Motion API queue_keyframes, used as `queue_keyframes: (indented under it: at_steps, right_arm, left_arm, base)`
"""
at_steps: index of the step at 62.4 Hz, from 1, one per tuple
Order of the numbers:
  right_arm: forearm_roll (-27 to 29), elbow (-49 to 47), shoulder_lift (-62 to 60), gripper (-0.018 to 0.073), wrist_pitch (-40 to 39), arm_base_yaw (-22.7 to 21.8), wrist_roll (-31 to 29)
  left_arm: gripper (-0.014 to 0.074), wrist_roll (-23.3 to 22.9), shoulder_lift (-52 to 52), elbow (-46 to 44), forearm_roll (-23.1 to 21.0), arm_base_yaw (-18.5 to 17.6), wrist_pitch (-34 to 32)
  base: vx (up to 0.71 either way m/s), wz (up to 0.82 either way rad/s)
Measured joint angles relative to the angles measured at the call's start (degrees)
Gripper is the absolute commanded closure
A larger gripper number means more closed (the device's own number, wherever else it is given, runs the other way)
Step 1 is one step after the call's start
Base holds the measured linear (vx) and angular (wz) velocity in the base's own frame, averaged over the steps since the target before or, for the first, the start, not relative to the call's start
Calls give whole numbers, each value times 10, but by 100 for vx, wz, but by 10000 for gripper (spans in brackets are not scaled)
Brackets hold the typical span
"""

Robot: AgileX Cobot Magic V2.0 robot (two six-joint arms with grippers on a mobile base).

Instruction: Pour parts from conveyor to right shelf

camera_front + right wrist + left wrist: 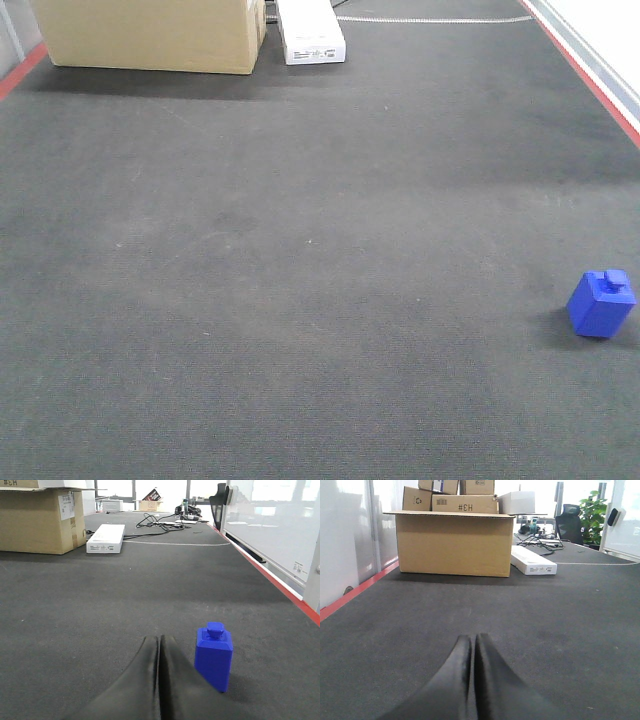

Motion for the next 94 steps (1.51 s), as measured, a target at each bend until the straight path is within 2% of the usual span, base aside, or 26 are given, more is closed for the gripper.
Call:
queue_keyframes:
  at_steps: [58,73,84,94]
  right_arm:
    - [0,0,0,569,-1,0,0]
    - [26,-1,0,569,-33,0,22]
    - [-3,-78,8,569,-15,0,22]
    - [-10,-170,93,569,35,0,22]
  left_arm:
    - [603,0,0,0,0,0,0]
    - [603,0,0,0,0,0,0]
    - [603,0,0,0,0,0,0]
    - [603,0,0,0,0,0,0]
  base:
    - [0,0]
    - [0,0]
    - [0,0]
    - [0,0]
